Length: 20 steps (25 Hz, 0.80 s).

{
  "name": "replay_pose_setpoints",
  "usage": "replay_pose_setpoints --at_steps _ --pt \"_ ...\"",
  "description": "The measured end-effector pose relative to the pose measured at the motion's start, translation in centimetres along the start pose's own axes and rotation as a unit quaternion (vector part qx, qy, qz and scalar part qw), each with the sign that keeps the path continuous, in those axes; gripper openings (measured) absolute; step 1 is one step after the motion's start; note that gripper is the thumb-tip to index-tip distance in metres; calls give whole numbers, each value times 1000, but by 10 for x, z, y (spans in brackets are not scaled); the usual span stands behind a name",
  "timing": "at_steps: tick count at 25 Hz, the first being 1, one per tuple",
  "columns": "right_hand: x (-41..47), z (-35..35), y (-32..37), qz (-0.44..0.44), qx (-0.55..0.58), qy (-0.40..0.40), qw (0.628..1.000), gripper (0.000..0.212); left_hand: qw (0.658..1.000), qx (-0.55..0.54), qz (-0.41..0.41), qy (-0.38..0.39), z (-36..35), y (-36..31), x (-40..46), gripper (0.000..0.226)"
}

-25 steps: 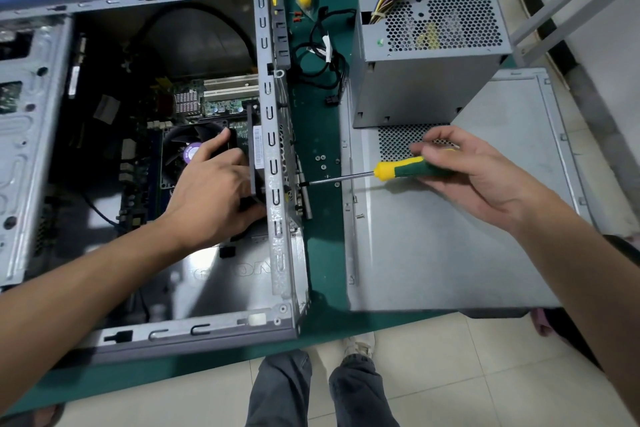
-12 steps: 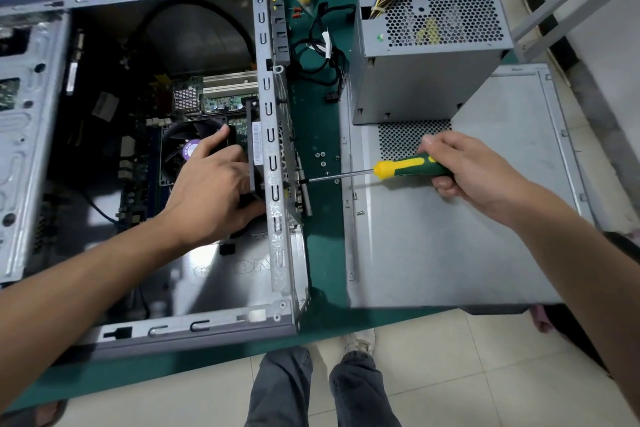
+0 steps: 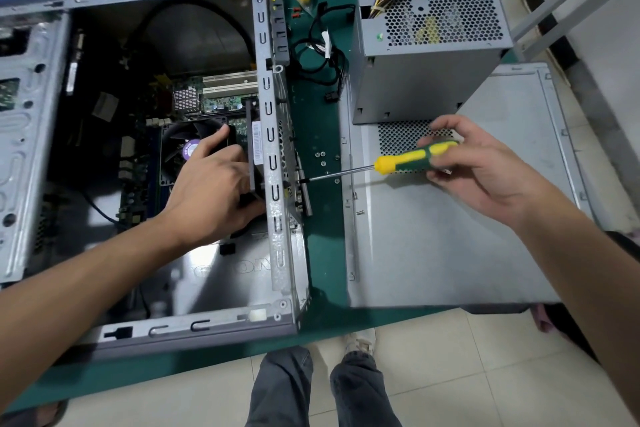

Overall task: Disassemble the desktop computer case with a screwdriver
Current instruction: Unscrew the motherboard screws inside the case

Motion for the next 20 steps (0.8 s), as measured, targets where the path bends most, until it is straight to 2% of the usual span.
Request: replay_pose_setpoints --at_steps 1,2,3,4,5,6,8,10,12,13,15,17,19,20 --pt "-1 -1 0 2 36 26 999 36 1000 0 -2 -3 0 0 0 43" --pt "-1 -1 0 -6 23 29 999 27 1000 -2 -3 -4 0 0 0 42" --pt "-1 -2 0 -20 -26 10 999 9 1000 -4 -2 -3 0 0 0 42" --pt "-1 -2 -1 -43 -93 -23 994 11 1000 -4 -2 -3 0 0 0 43" --pt "0 -1 -5 -54 -158 -49 985 23 1000 -1 -2 -2 -1 0 0 43" --pt "-1 -2 -5 -39 -170 -51 983 22 1000 2 -2 1 -1 1 -1 43" --pt "0 -1 -5 -15 -93 -25 995 12 1000 -1 3 4 0 1 -1 44" --pt "-3 0 -3 3 -4 26 1000 29 1000 -4 2 1 -1 0 0 44" --pt "-1 0 -4 -6 -28 7 1000 15 1000 -6 -2 1 -1 0 -1 43" --pt "0 0 -5 -25 -90 -31 995 19 1000 -6 -2 1 -1 0 -1 44" --pt "1 -1 -6 -32 -184 -57 981 27 1000 -2 -3 3 -1 1 -1 46" --pt "1 0 -6 -15 -131 -38 991 7 1000 -3 -4 4 -1 1 -1 45" --pt "-1 3 -5 -2 -47 10 999 28 1000 -4 -5 2 -1 0 -1 43" --pt "-1 3 -5 6 -37 22 999 29 1000 -4 -6 0 -1 -1 -1 43"
Point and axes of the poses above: each hand's wrist, its own x-axis towards the middle knuckle, its own z-axis out of the back of the hand, y = z × x, the point moved 2 cm from there along x, towards the middle knuckle, and after that the axes turned 11 degrees about -z, right-handed, at the moved point
